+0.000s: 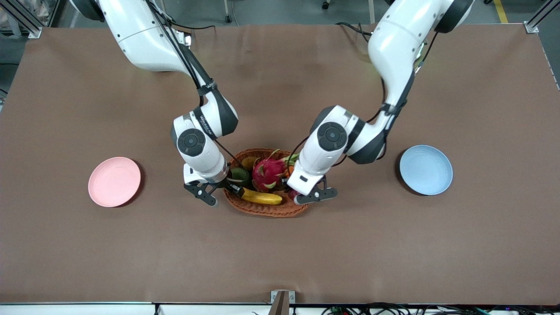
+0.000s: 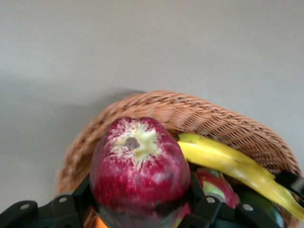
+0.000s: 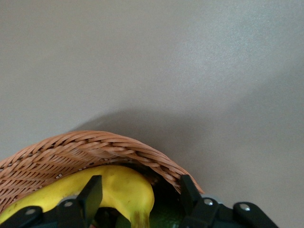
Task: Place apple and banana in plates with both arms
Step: 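Carry the red apple with the left gripper onto the blue plate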
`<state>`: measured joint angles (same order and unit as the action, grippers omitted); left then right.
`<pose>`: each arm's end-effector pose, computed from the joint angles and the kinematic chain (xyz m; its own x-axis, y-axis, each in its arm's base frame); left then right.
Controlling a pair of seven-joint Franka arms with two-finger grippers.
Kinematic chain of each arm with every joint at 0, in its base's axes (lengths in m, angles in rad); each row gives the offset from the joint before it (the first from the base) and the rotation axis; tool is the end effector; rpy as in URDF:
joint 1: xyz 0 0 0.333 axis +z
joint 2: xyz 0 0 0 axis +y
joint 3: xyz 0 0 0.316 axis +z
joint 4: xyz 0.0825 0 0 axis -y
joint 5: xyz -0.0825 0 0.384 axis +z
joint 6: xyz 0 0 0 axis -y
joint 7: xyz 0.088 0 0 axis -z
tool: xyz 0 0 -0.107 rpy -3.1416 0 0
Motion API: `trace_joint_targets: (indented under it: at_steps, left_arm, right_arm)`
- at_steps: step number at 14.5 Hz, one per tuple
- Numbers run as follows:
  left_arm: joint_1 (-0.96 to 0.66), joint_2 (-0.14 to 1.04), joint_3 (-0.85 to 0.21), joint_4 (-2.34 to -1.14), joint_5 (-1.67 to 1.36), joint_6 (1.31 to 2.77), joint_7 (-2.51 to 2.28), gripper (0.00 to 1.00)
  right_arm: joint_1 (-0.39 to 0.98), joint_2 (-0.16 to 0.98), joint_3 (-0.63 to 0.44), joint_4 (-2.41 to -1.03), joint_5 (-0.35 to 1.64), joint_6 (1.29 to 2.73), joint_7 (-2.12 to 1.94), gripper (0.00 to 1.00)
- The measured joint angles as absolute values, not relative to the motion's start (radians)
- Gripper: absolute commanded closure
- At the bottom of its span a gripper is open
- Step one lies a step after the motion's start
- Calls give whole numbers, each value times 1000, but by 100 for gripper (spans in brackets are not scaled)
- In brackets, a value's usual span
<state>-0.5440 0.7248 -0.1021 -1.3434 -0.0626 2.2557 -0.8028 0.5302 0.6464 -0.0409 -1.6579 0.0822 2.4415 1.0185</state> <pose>0.6123 -0.4410 0.3176 0.9733 0.2260 0.0403 0.2122 -0.9526 0.2179 0.6148 0.3316 0.2461 0.8351 -0.5486 0.0407 -0.5394 -0.8311 -0.1355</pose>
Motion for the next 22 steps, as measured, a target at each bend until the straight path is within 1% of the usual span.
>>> trace_joint_targets:
  at_steps: [4, 5, 7, 9, 10, 12, 16, 19, 22]
  left_arm:
    - [-417, 553, -98, -1353, -61, 1973, -608, 66]
    - [-373, 512, -98, -1374, -61, 1931, -549, 66]
    - [-290, 432, -99, -1455, -61, 1899, -433, 66]
    - [-232, 364, -100, -1561, -61, 1896, -349, 66]
    - [-210, 337, -100, -1611, -61, 1897, -313, 66]
    - [-161, 294, -100, -1702, -61, 1901, -239, 66]
    - [-34, 268, -99, -1840, -61, 1973, -90, 66]
    - [32, 275, -99, -1915, -58, 2038, -38, 66]
    - [56, 308, -100, -1944, -23, 2086, -37, 66]
  right_arm:
    - [532, 646, -42, -1657, 82, 2440, 1018, 31]
    - [532, 646, -42, -1657, 82, 2439, 1018, 30]
    - [532, 646, -42, -1652, 82, 2423, 1018, 27]
    - [534, 646, -41, -1643, 82, 2401, 1018, 26]
    - [535, 646, -41, -1641, 82, 2396, 1017, 24]
    - [539, 646, -41, -1633, 82, 2369, 1015, 23]
    - [547, 646, -41, -1611, 82, 2331, 1015, 23]
    - [550, 646, -41, -1610, 82, 2329, 1016, 28]
    - [559, 646, -40, -1610, 82, 2327, 1016, 41]
